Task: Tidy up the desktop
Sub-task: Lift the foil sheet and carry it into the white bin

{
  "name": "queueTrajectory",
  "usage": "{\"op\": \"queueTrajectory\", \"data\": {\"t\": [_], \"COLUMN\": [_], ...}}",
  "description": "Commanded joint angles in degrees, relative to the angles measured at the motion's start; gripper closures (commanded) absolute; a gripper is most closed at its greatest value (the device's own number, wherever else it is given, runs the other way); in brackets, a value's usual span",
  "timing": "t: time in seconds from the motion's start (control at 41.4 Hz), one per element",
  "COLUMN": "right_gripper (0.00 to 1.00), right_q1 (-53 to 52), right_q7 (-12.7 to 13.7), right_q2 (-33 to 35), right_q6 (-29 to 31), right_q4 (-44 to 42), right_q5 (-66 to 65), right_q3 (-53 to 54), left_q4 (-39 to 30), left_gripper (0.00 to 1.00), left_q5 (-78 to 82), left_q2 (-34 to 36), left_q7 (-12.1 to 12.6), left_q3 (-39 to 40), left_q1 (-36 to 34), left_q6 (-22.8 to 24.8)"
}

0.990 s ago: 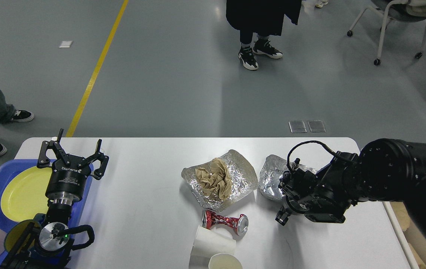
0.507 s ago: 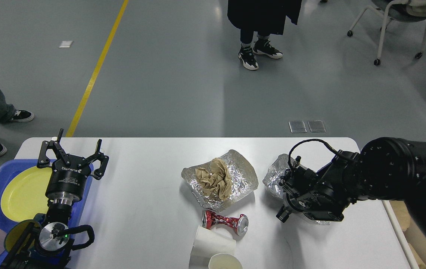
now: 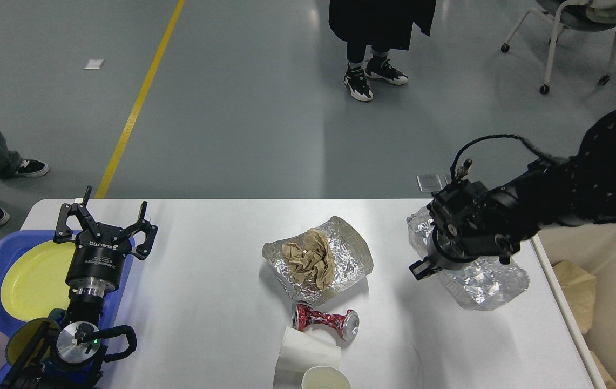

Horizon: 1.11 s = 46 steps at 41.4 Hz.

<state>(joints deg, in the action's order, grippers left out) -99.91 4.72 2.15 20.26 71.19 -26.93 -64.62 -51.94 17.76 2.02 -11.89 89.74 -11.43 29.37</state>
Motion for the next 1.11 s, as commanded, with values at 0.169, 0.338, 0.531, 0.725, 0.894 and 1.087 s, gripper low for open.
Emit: {"op": "queueTrajectory", "data": {"t": [0.169, 0.338, 0.531, 0.725, 0.894, 1.087], "right_gripper": [1.00, 1.00, 1.00, 1.00, 1.00, 1.00], "right_q1": [-20.4, -31.5, -37.6, -39.3, -38.8, -33.3], "right_q7": [1.5, 3.5, 3.5, 3.5, 3.5, 3.4], "right_q2": [6.5, 9.7, 9.7, 9.8, 10.0, 17.4], "right_q6": [17.5, 18.2, 18.3, 18.2, 17.6, 8.9], "right_q4": [7.6, 15.5, 19.8, 20.0, 19.8, 17.8], "right_q5": [16.0, 23.5, 32.5, 36.7, 37.2, 35.5], "right_q3": [-0.3, -3.8, -8.3, -13.3, -14.6, -20.7], "left_q4": [-0.1, -0.1, -0.1, -0.1, 0.0, 0.0], "left_gripper": [0.03, 0.03, 0.03, 0.03, 0.03, 0.03], "left_q5": [0.0, 0.0, 0.0, 0.0, 0.0, 0.0], "left_q2": [0.0, 0.0, 0.0, 0.0, 0.0, 0.0], "left_q7": [0.0, 0.0, 0.0, 0.0, 0.0, -0.1], "left_q3": [0.0, 0.0, 0.0, 0.0, 0.0, 0.0], "left_q1": [0.0, 0.0, 0.0, 0.0, 0.0, 0.0], "left_q6": [0.0, 0.0, 0.0, 0.0, 0.0, 0.0]}}
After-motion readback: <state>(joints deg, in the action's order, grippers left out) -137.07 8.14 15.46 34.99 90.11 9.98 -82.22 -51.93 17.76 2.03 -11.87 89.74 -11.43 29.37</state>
